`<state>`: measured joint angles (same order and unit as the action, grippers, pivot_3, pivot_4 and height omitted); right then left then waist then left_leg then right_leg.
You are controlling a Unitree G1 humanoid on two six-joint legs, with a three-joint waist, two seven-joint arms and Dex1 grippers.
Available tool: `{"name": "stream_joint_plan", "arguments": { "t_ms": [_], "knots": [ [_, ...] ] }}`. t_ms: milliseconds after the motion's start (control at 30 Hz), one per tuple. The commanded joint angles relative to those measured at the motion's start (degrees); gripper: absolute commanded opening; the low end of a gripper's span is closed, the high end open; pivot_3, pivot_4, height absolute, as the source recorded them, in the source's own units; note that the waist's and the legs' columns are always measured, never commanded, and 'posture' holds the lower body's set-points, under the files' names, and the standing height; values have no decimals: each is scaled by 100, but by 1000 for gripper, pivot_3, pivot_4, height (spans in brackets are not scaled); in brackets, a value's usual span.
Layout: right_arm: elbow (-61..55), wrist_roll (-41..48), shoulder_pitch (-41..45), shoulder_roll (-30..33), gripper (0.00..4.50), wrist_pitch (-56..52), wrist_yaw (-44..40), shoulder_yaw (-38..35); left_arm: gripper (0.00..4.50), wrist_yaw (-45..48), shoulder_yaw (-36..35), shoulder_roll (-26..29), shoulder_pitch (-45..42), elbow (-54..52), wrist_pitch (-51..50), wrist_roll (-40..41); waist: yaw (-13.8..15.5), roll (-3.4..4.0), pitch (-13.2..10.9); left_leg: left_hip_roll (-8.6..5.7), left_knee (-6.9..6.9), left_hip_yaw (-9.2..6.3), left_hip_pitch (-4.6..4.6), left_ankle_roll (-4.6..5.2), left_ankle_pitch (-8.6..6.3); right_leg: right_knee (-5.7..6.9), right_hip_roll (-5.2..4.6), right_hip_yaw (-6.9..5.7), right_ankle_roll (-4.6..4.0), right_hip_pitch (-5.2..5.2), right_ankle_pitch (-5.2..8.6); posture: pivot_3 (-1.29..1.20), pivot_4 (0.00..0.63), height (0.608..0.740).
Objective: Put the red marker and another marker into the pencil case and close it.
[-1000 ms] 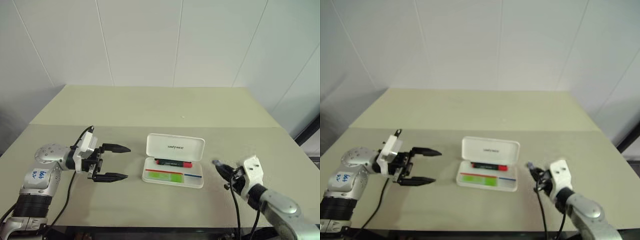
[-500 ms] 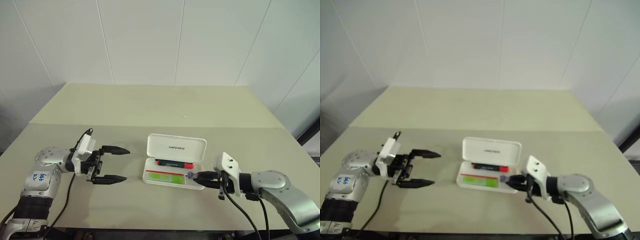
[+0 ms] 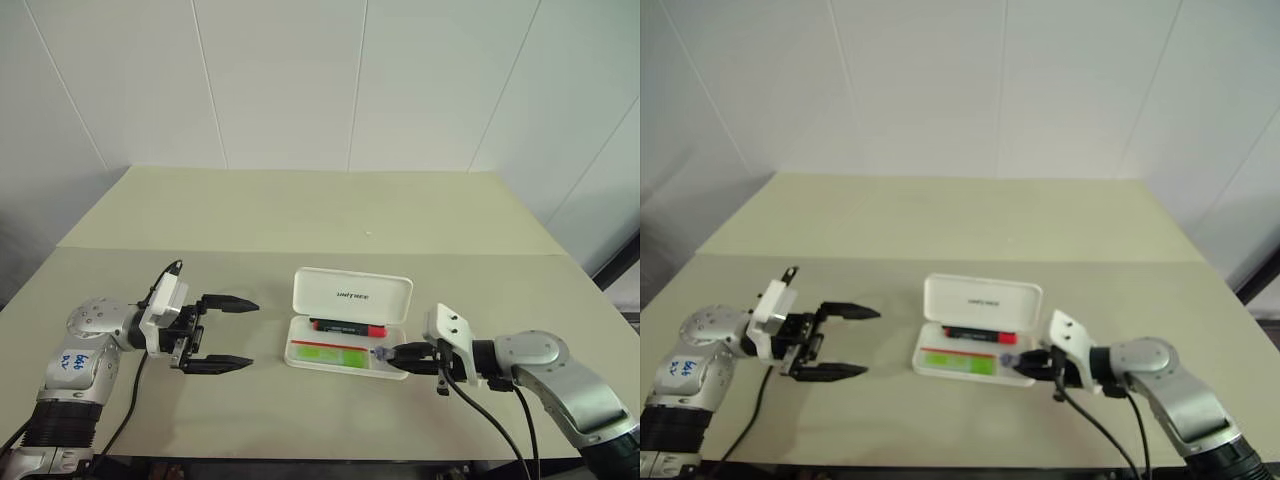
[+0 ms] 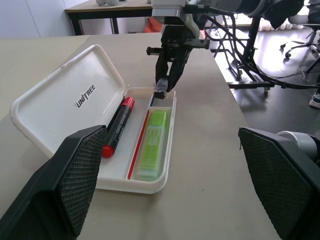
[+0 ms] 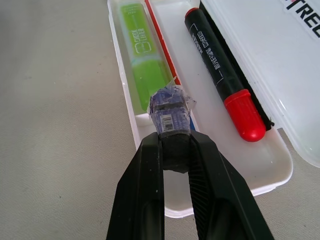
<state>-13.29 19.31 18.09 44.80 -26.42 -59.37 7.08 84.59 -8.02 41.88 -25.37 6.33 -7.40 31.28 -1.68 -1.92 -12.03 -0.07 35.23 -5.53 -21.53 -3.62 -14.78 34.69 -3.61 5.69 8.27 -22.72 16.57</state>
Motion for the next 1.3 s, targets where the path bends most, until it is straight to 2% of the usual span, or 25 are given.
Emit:
{"name": "stream_joint_plan", "arguments": {
  "t_ms": [33,200,233,467,600,667,833,933,1033,1300],
  "knots": [
    [-92,19,83,-37,2408,-25,-34,-5,4500,-27,-113,19,26,-210,4,146,0,0,0,0,0,0,0,0,0,0,0,0,0,0,0,0,150,740],
    [-161,37,3,4,4274,-62,-54,-58,4500,-37,-100,5,-20,-181,-5,138,-1,0,0,0,0,0,0,-1,-1,0,1,0,0,0,0,0,150,740],
    [-185,52,-13,19,4459,-74,-62,-78,4500,-36,-95,0,-31,-172,-5,136,-1,1,0,0,0,0,0,-1,-1,0,1,0,0,0,0,0,150,740],
    [-408,215,-115,121,4459,-143,-112,-311,4500,-18,-52,-47,-105,-87,16,104,0,1,0,0,0,0,0,-1,-1,1,1,0,0,0,0,0,150,740],
    [-467,394,-205,-45,4459,487,-147,-764,4500,-22,-25,-74,-270,170,161,-25,5,1,0,0,0,0,0,-1,-1,2,1,-1,0,0,0,0,150,740],
    [-435,537,-231,-143,4459,840,-190,-1029,4500,-73,19,-113,-446,482,379,-199,5,1,0,0,1,0,0,-1,-1,2,2,-1,1,0,0,0,150,740],
    [-311,1574,-319,-314,4459,1049,-718,-1767,4500,-96,46,-354,-1052,1264,822,-375,11,1,-1,-1,1,0,0,-1,-1,2,1,-1,3,2,-1,0,150,740],
    [0,1583,-348,-174,4459,1227,-963,-1964,4500,-46,43,-545,-1639,2073,1108,-480,23,1,-1,-2,5,-3,-1,-1,0,4,1,-3,6,3,-3,0,150,740],
    [178,1505,-335,-96,4500,1354,-1037,-2028,3918,176,87,-661,-2102,2845,1418,-590,13,1,-1,-4,8,-3,-1,-1,0,6,2,-4,7,4,-4,0,150,740],
    [238,1595,-525,-18,4500,1460,-1107,-2285,1272,158,214,-893,-3252,4983,2421,-1239,10,2,-3,-3,8,-3,-1,-1,0,16,5,-3,9,-2,-2,0,150,740]
  ]
}}
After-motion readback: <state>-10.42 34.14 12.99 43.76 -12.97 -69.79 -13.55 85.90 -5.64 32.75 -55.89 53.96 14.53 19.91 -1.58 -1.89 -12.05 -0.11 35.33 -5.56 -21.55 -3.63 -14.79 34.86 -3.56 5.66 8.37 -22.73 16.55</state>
